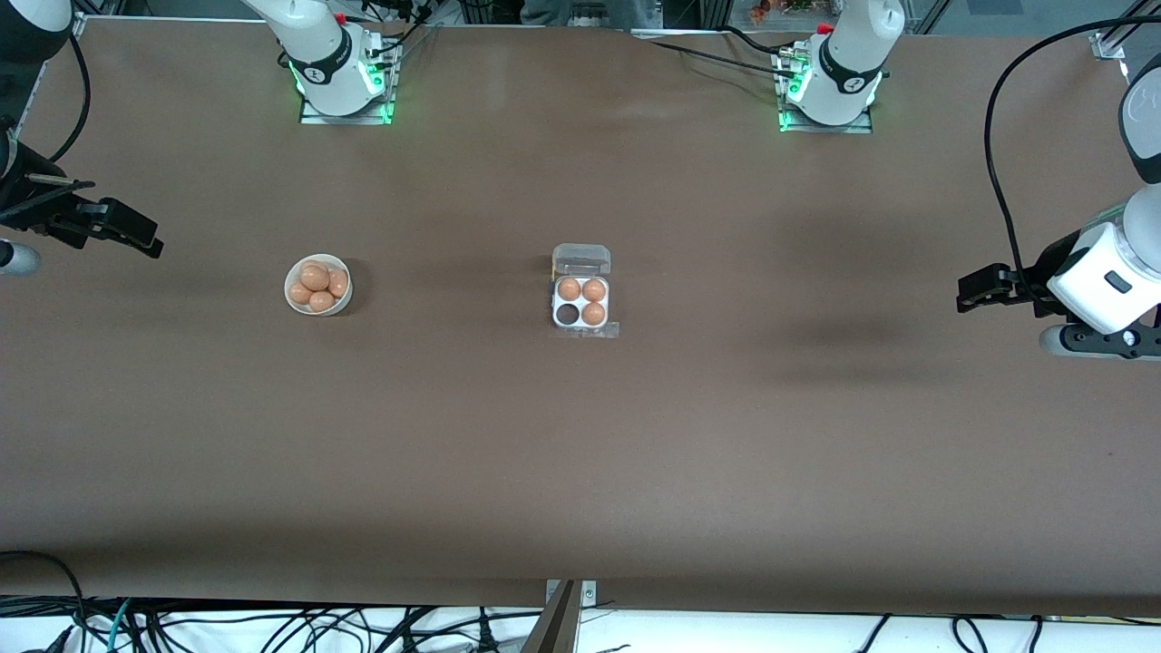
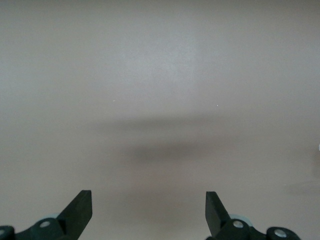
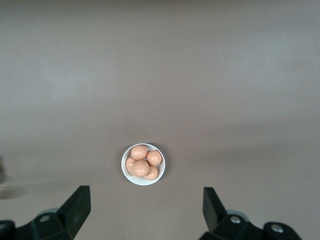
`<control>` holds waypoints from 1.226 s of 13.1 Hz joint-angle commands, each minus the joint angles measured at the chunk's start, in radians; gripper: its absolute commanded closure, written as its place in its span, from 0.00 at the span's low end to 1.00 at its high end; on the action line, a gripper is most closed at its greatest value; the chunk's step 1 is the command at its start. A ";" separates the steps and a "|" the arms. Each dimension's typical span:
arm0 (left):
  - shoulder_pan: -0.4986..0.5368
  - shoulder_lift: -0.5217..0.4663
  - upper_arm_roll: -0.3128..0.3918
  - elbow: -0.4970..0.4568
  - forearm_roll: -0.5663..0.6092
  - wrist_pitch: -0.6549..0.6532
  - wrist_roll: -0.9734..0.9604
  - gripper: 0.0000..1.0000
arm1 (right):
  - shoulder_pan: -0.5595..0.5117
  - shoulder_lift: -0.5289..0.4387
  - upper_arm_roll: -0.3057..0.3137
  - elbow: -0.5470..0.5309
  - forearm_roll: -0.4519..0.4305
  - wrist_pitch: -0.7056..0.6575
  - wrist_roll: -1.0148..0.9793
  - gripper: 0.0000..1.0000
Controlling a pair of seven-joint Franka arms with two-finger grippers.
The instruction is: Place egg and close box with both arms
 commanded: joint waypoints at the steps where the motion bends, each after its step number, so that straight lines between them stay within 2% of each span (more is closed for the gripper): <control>1: 0.003 0.012 0.005 0.027 -0.026 -0.012 0.024 0.00 | -0.001 -0.019 0.002 -0.015 0.016 0.007 0.002 0.00; 16: 0.005 0.013 0.005 0.027 -0.026 -0.012 0.024 0.00 | -0.001 -0.017 0.001 -0.015 0.015 0.012 -0.010 0.00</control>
